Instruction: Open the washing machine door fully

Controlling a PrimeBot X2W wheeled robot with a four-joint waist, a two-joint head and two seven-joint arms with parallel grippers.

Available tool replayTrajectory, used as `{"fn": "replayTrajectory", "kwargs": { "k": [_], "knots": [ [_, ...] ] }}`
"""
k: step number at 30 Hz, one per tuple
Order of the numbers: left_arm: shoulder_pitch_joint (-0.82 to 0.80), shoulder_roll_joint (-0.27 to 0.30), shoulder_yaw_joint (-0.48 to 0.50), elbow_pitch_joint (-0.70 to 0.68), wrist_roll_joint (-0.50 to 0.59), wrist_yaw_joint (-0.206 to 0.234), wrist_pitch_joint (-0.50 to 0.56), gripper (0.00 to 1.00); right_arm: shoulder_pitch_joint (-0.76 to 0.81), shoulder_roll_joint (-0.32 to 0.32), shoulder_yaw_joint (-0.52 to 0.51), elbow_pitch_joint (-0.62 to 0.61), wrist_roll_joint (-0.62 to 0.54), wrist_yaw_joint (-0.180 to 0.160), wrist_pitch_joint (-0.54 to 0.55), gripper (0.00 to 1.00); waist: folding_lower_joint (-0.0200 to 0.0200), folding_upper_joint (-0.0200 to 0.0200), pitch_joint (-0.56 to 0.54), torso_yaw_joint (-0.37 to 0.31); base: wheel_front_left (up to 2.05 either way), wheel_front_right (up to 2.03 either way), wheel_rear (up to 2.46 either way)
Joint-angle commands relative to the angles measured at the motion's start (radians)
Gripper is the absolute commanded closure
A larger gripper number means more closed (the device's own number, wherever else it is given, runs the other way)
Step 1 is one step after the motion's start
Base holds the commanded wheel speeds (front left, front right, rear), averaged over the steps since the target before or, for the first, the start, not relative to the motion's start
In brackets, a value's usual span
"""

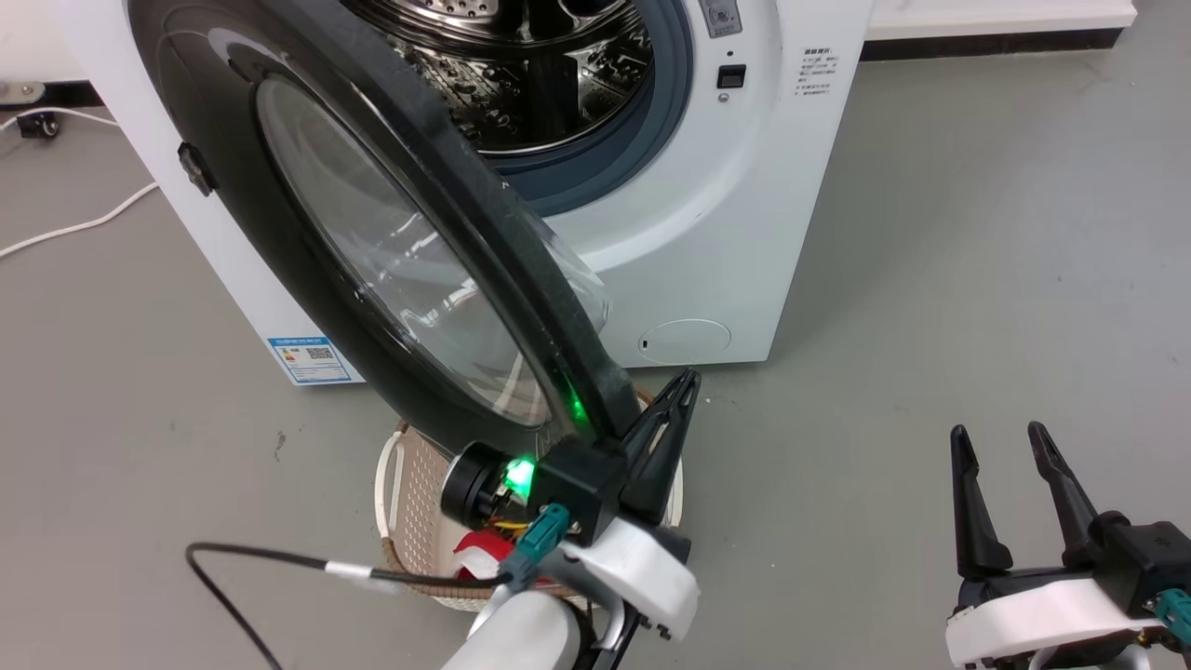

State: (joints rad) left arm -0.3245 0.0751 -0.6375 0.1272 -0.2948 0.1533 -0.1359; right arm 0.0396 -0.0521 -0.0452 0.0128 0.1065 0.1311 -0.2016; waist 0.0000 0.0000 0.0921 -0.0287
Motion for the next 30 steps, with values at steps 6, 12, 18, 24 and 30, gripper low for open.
{"fn": "replayTrajectory", "kwargs": {
  "k": [6,12,18,24,30],
  "knots": [
    [0.08,0.085,0.04,-0.086,0.005,0.055,0.04,1.0,0.003,0.004,-0.004,0.005,0.003,-0.001,-0.004,0.0,0.0,0.0,-0.008,0.013,0.0,0.0,0.0],
    [0.143,0.121,0.039,-0.177,0.01,0.086,0.079,1.0,0.007,0.004,-0.001,0.007,0.005,0.0,0.001,0.0,0.0,0.0,-0.018,0.024,0.0,0.0,0.0],
    [0.217,0.165,0.043,-0.252,0.026,0.132,0.118,1.0,0.018,0.004,0.001,0.008,0.007,-0.001,0.003,0.0,0.0,0.0,-0.033,0.033,0.0,0.0,0.0],
    [0.288,0.199,0.043,-0.339,0.035,0.166,0.141,1.0,0.031,0.004,-0.01,-0.001,0.01,0.0,0.005,0.0,0.0,0.0,-0.041,0.067,0.0,0.0,0.0],
    [0.34,0.226,0.051,-0.415,0.04,0.198,0.159,1.0,0.035,0.004,-0.013,-0.013,0.009,0.0,0.01,0.0,0.0,0.0,-0.037,0.133,0.0,0.0,0.0]
  ]
}}
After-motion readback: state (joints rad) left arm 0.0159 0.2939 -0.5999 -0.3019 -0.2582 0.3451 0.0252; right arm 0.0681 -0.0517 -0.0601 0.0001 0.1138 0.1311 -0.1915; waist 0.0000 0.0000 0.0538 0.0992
